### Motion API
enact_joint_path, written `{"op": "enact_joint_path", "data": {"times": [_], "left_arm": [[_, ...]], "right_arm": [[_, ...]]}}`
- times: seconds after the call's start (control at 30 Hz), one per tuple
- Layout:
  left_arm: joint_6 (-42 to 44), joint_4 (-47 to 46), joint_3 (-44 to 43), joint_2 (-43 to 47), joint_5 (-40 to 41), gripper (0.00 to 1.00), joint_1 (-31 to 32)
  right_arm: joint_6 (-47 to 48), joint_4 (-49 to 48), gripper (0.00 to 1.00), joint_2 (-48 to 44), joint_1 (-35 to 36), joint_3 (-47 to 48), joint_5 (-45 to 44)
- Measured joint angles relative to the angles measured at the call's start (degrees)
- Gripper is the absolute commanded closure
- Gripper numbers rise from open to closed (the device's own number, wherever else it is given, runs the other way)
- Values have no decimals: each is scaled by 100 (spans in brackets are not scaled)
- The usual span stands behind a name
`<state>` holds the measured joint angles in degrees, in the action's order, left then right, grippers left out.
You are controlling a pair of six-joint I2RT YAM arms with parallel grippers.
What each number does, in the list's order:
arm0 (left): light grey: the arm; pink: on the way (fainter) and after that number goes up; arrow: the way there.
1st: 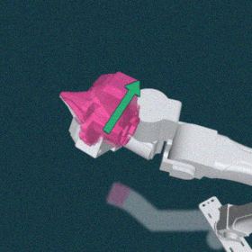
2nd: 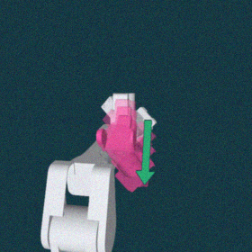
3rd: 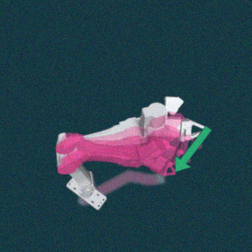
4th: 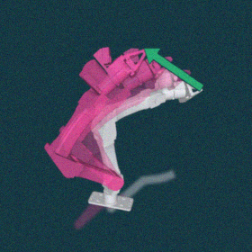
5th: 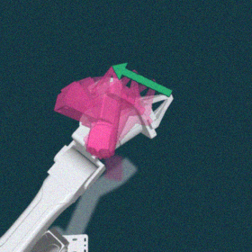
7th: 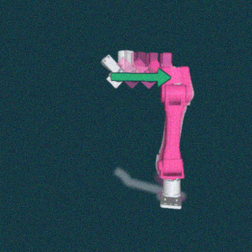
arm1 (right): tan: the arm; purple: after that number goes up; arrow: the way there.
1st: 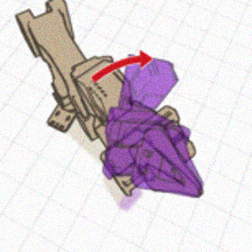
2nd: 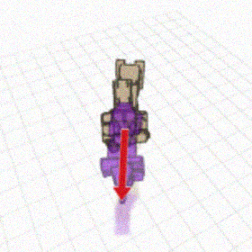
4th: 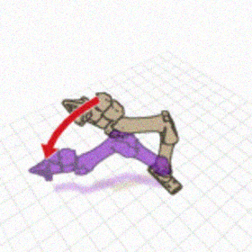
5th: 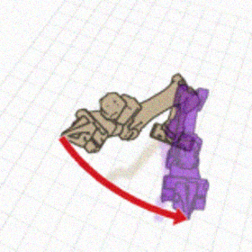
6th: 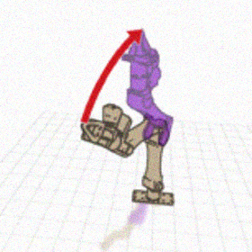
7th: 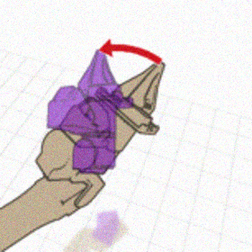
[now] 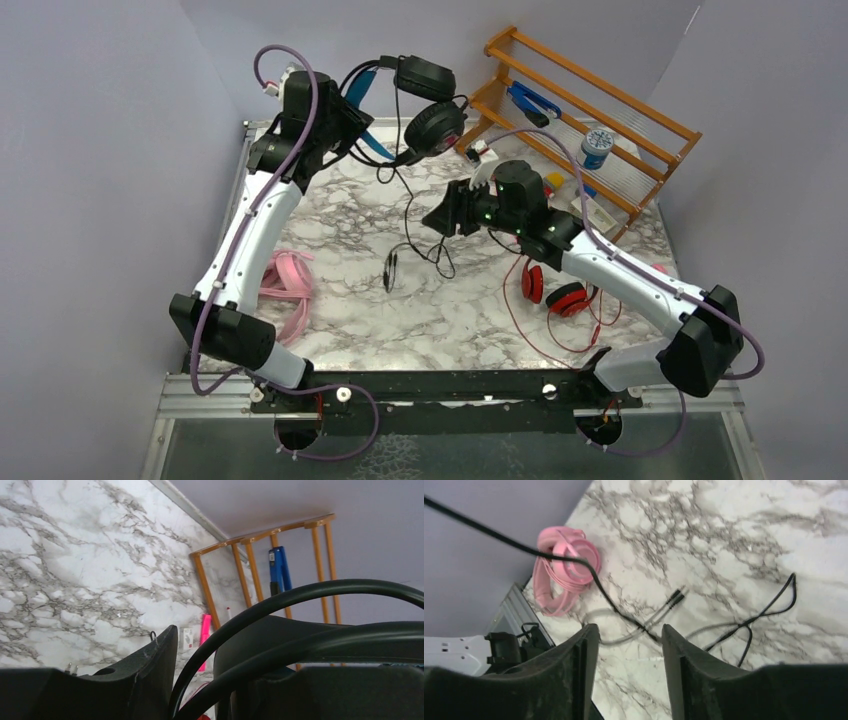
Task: Wrap the headphones
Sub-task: Wrap the headphones cable around the headphones.
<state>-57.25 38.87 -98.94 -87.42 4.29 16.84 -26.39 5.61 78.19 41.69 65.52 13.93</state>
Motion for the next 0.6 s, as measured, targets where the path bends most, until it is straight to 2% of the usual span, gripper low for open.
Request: {"op": "enact_joint_path", "data": {"times": [0.13, 0.3, 0.43, 0.6], "left_arm": [[-85, -175, 0, 251, -66, 100, -31], [-146, -267, 0, 363, -149, 100, -33], [-153, -269, 0, 363, -179, 100, -33], [-190, -267, 0, 363, -199, 100, -33]], "right_arm": [[166, -31, 24, 0, 13, -455, 33], [459, -599, 10, 15, 22, -984, 669], [715, -1703, 10, 101, 24, -1558, 1233], [470, -3401, 12, 837, 39, -1746, 1582]]}}
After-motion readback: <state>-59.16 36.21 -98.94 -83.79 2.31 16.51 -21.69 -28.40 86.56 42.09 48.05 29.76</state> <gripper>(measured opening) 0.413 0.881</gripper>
